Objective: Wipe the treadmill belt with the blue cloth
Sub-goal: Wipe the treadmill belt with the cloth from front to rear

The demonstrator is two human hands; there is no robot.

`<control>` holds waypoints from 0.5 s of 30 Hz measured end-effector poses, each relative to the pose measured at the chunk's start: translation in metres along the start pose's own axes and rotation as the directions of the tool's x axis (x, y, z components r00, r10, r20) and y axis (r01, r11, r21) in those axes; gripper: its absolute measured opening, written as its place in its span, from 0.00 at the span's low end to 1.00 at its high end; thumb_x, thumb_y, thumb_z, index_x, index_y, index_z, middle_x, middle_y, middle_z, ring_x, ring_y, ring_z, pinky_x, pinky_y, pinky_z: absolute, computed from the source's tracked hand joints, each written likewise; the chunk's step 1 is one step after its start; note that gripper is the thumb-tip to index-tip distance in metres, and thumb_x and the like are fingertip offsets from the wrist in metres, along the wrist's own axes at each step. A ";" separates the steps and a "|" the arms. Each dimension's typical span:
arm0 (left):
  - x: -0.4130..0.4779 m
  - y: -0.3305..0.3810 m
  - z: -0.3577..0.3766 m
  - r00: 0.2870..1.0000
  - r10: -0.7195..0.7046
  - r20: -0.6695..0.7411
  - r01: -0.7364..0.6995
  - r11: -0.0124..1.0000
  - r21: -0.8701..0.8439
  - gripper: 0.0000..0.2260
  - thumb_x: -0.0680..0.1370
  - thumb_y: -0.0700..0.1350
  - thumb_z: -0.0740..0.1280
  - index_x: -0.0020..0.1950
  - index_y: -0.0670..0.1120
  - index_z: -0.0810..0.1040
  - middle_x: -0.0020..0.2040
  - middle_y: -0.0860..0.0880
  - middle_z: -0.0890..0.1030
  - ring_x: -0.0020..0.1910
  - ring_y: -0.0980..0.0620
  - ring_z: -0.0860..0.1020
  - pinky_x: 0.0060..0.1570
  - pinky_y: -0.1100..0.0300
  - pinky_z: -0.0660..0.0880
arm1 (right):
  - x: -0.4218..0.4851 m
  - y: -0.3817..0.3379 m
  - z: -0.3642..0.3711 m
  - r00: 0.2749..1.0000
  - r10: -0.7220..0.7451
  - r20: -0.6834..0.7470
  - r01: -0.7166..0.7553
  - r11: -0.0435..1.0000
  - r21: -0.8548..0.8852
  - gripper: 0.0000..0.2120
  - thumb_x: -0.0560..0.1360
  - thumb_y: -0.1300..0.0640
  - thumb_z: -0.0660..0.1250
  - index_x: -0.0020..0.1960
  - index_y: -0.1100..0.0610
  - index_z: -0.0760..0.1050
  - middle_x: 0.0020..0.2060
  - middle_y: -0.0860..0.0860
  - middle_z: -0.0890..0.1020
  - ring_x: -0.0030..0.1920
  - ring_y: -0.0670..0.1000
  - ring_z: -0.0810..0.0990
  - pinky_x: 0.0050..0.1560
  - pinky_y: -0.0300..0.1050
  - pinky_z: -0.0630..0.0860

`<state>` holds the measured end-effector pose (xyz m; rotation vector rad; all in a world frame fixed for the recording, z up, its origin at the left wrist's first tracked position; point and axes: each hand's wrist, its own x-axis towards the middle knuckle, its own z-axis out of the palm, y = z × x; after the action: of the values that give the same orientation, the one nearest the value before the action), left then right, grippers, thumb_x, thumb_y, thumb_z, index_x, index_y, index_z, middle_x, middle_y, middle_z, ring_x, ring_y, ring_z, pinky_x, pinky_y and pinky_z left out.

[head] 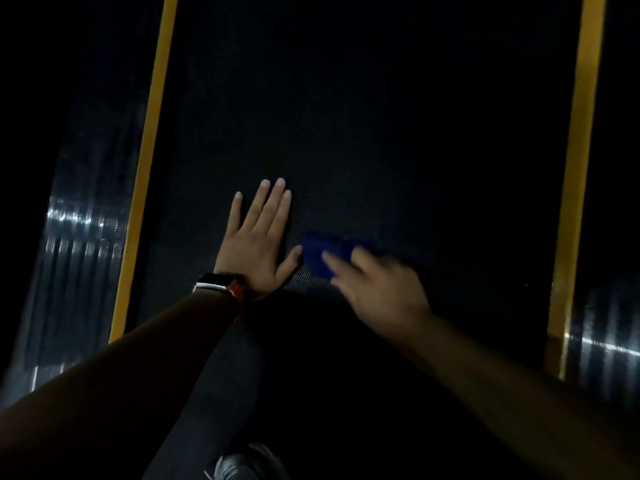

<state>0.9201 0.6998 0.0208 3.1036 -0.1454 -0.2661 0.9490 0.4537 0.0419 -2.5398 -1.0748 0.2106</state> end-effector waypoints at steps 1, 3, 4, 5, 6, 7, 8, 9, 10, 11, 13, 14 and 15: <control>0.000 -0.001 0.001 1.000 -0.002 0.002 0.002 1.000 -0.004 0.39 0.82 0.65 0.47 0.84 0.40 0.52 0.85 0.43 0.50 0.84 0.45 0.47 0.80 0.36 0.47 | -0.009 0.000 0.001 0.994 -0.097 0.057 0.096 0.995 0.017 0.19 0.79 0.46 0.59 0.67 0.50 0.75 0.45 0.52 0.77 0.34 0.53 0.78 0.31 0.48 0.76; 0.000 -0.003 0.002 1.000 -0.004 -0.012 0.004 1.000 -0.012 0.39 0.82 0.66 0.47 0.84 0.41 0.52 0.85 0.44 0.50 0.84 0.45 0.47 0.80 0.36 0.46 | 0.003 0.024 -0.015 0.957 -0.251 0.144 0.262 0.963 -0.065 0.19 0.80 0.44 0.59 0.68 0.48 0.73 0.47 0.51 0.78 0.39 0.53 0.79 0.37 0.48 0.75; 0.000 -0.003 0.002 1.000 -0.004 -0.021 0.003 1.000 -0.021 0.39 0.82 0.66 0.48 0.84 0.41 0.52 0.85 0.44 0.50 0.84 0.45 0.47 0.80 0.36 0.46 | 0.018 0.043 -0.026 0.960 -0.248 0.133 0.267 0.952 -0.152 0.17 0.79 0.44 0.61 0.65 0.48 0.74 0.45 0.52 0.78 0.39 0.55 0.79 0.38 0.48 0.74; 0.001 -0.002 0.003 1.000 -0.004 -0.030 0.003 1.000 -0.030 0.38 0.82 0.65 0.48 0.84 0.41 0.52 0.85 0.44 0.50 0.84 0.46 0.47 0.80 0.36 0.47 | 0.036 0.066 -0.036 0.980 -0.188 0.066 0.198 0.952 -0.232 0.16 0.78 0.44 0.62 0.63 0.49 0.75 0.44 0.54 0.78 0.38 0.58 0.80 0.37 0.49 0.75; 0.001 -0.002 0.003 0.999 -0.004 -0.033 0.003 0.999 -0.034 0.38 0.82 0.65 0.49 0.84 0.41 0.52 0.85 0.44 0.50 0.84 0.46 0.47 0.80 0.36 0.47 | 0.054 0.092 -0.048 0.994 -0.101 -0.031 0.088 0.953 -0.289 0.16 0.79 0.46 0.62 0.63 0.50 0.75 0.43 0.56 0.78 0.38 0.61 0.80 0.36 0.51 0.76; 0.000 -0.002 0.003 0.999 -0.004 -0.033 0.003 0.999 -0.037 0.38 0.82 0.65 0.49 0.84 0.41 0.52 0.85 0.45 0.50 0.84 0.46 0.47 0.80 0.36 0.47 | 0.067 0.113 -0.061 0.992 0.002 -0.123 -0.040 0.952 -0.303 0.17 0.80 0.47 0.61 0.66 0.52 0.74 0.45 0.58 0.79 0.39 0.63 0.79 0.36 0.52 0.76; 0.001 -0.002 0.003 0.999 -0.001 -0.033 0.000 0.999 -0.041 0.38 0.82 0.65 0.49 0.84 0.41 0.52 0.85 0.45 0.50 0.84 0.46 0.47 0.80 0.35 0.47 | 0.075 0.125 -0.066 0.978 0.096 -0.184 -0.146 0.948 -0.282 0.18 0.81 0.47 0.60 0.68 0.53 0.73 0.47 0.59 0.79 0.40 0.63 0.79 0.36 0.52 0.76; 0.001 -0.002 0.003 0.999 0.003 -0.034 -0.004 0.999 -0.047 0.38 0.82 0.65 0.49 0.84 0.41 0.52 0.85 0.45 0.50 0.84 0.46 0.47 0.80 0.35 0.47 | 0.075 0.125 -0.064 0.960 0.170 -0.224 -0.223 0.945 -0.240 0.19 0.81 0.48 0.60 0.69 0.53 0.72 0.48 0.59 0.79 0.40 0.63 0.79 0.36 0.52 0.75; 0.001 -0.002 0.003 0.999 0.006 -0.036 -0.008 0.999 -0.052 0.38 0.82 0.65 0.49 0.84 0.41 0.52 0.85 0.44 0.50 0.84 0.46 0.48 0.80 0.35 0.47 | 0.069 0.113 -0.056 0.949 0.217 -0.230 -0.268 0.938 -0.219 0.19 0.81 0.47 0.60 0.69 0.52 0.72 0.48 0.59 0.78 0.39 0.63 0.79 0.35 0.51 0.74; 0.001 -0.002 0.002 0.999 0.006 -0.038 -0.008 0.999 -0.051 0.38 0.82 0.65 0.49 0.84 0.41 0.52 0.85 0.44 0.50 0.84 0.45 0.48 0.80 0.35 0.47 | 0.058 0.093 -0.046 0.950 0.231 -0.210 -0.275 0.938 -0.213 0.19 0.80 0.47 0.60 0.68 0.52 0.72 0.47 0.58 0.78 0.36 0.63 0.79 0.33 0.50 0.73; 0.002 -0.003 0.002 0.999 0.003 -0.032 -0.004 0.999 -0.041 0.38 0.82 0.65 0.49 0.84 0.41 0.52 0.85 0.44 0.50 0.84 0.45 0.48 0.80 0.35 0.47 | 0.021 0.051 -0.026 0.984 0.157 -0.085 -0.168 0.976 -0.141 0.18 0.79 0.46 0.61 0.65 0.51 0.76 0.42 0.55 0.78 0.31 0.60 0.77 0.29 0.48 0.73; 0.001 -0.003 0.002 1.000 0.001 -0.027 -0.002 0.999 -0.039 0.38 0.82 0.65 0.48 0.84 0.41 0.52 0.85 0.44 0.50 0.84 0.45 0.48 0.80 0.36 0.47 | -0.001 0.037 -0.020 0.998 0.053 -0.037 -0.057 0.993 -0.108 0.17 0.78 0.47 0.62 0.64 0.51 0.78 0.41 0.53 0.78 0.30 0.58 0.77 0.30 0.47 0.73; 0.000 -0.003 0.003 1.000 -0.003 -0.026 0.002 0.999 -0.039 0.39 0.82 0.66 0.48 0.84 0.41 0.52 0.85 0.44 0.50 0.84 0.46 0.48 0.80 0.36 0.46 | -0.017 0.031 -0.017 0.998 -0.058 -0.002 0.058 0.995 -0.080 0.16 0.79 0.47 0.64 0.64 0.51 0.78 0.41 0.52 0.78 0.32 0.55 0.78 0.32 0.46 0.73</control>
<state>0.9202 0.7028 0.0179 3.0677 -0.1347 -0.2256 0.9621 0.4171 0.0457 -2.5738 -1.1756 0.1497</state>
